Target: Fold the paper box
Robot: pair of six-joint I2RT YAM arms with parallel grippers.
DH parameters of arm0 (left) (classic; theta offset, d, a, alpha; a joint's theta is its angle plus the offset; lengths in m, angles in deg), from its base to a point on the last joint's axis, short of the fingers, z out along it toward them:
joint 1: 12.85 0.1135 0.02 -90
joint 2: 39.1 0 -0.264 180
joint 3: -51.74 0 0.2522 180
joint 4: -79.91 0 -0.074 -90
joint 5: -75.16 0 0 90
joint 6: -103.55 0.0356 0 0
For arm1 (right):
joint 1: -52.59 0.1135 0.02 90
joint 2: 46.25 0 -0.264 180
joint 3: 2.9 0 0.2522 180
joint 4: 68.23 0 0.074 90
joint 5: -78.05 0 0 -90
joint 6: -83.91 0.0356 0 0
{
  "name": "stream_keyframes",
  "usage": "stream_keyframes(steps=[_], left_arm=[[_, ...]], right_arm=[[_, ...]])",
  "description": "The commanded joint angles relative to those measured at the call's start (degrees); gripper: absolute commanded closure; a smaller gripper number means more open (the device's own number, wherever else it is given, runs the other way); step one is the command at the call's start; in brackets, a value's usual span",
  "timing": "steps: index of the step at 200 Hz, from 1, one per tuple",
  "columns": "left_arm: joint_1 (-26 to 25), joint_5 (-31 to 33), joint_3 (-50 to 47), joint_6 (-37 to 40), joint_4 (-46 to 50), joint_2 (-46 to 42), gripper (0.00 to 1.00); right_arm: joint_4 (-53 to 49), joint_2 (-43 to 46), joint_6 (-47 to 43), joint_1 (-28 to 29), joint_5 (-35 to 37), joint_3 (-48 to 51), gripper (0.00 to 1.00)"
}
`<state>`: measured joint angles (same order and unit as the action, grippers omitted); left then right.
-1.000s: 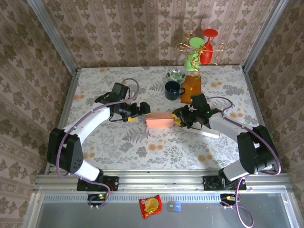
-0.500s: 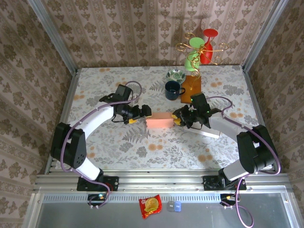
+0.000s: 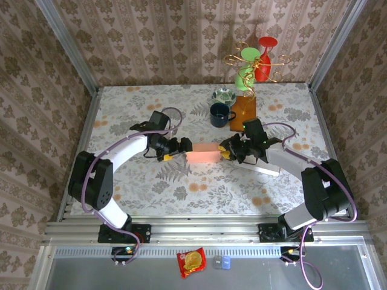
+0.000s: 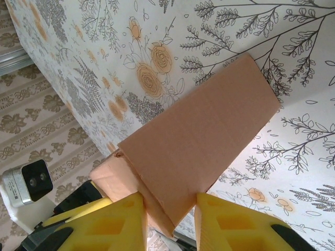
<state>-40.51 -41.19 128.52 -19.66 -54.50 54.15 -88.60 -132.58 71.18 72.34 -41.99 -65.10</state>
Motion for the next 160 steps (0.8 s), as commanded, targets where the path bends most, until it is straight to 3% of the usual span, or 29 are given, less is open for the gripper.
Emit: stream_keyframes(steps=[1, 25, 54, 75, 154, 160], left_arm=[[0.30, 3.13, -0.96, 1.30, 1.37, 0.41, 0.00], [0.30, 3.49, -0.47, 1.56, 1.51, -0.37, 0.00], [-0.44, 5.70, 1.15, 3.02, 0.63, -3.23, 0.00], [-0.22, 6.30, 2.25, 2.98, -0.28, -5.05, 0.00], [1.17, 8.68, 7.55, 5.25, 0.43, -10.37, 0.00], [2.99, 8.43, 7.67, 5.14, 0.55, -10.54, 0.00]], right_arm=[[-7.39, -1.71, -1.40, -0.06, 2.51, 0.16, 0.71], [-8.73, -0.61, -3.22, -0.06, 3.05, -1.30, 0.64], [-12.73, 2.11, -8.06, 0.06, 5.03, -5.73, 0.45], [-16.93, 3.64, -11.48, -0.17, 6.26, -9.58, 0.37], [-31.02, 10.97, -25.03, -3.18, 13.54, -18.79, 0.32], [-31.81, 11.11, -25.91, -3.38, 13.92, -19.37, 0.32]])
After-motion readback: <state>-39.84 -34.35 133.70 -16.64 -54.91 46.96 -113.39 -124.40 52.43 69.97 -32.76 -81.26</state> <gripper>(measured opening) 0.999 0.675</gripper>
